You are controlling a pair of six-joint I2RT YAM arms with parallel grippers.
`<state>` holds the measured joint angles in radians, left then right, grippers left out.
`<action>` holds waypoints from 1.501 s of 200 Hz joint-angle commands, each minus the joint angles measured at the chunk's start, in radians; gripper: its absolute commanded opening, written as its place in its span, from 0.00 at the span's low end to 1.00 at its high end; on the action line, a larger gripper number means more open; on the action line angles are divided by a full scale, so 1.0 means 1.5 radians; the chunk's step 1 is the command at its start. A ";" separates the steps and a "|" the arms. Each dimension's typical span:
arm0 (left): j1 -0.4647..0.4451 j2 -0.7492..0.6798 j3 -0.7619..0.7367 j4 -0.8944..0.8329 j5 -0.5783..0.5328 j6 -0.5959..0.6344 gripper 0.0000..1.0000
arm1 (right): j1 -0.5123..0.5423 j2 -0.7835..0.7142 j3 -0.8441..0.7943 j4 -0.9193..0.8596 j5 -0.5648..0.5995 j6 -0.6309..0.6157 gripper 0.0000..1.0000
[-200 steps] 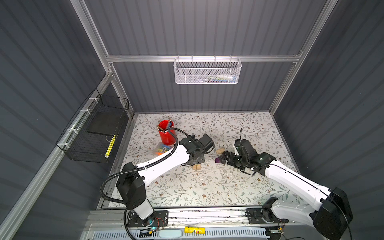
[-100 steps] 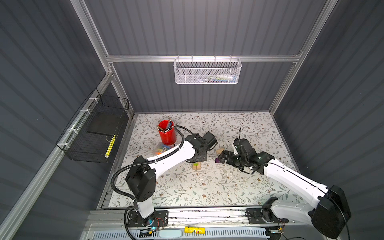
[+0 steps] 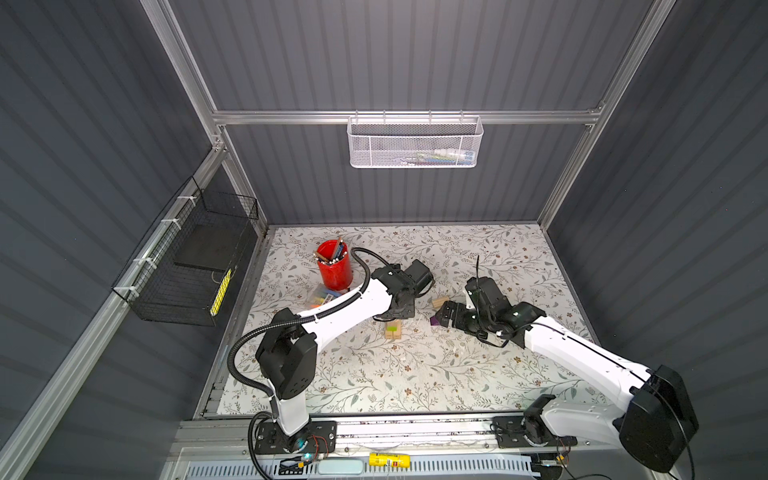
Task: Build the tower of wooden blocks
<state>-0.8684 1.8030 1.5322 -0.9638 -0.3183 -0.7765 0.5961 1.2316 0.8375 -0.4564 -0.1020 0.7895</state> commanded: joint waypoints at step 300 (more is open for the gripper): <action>0.020 0.016 -0.030 0.030 0.025 0.012 0.17 | -0.013 0.024 0.041 -0.010 -0.005 -0.011 0.99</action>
<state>-0.8425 1.8225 1.5078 -0.9180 -0.2974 -0.7685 0.5819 1.2690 0.8833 -0.4587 -0.1059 0.7815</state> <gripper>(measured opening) 0.313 0.989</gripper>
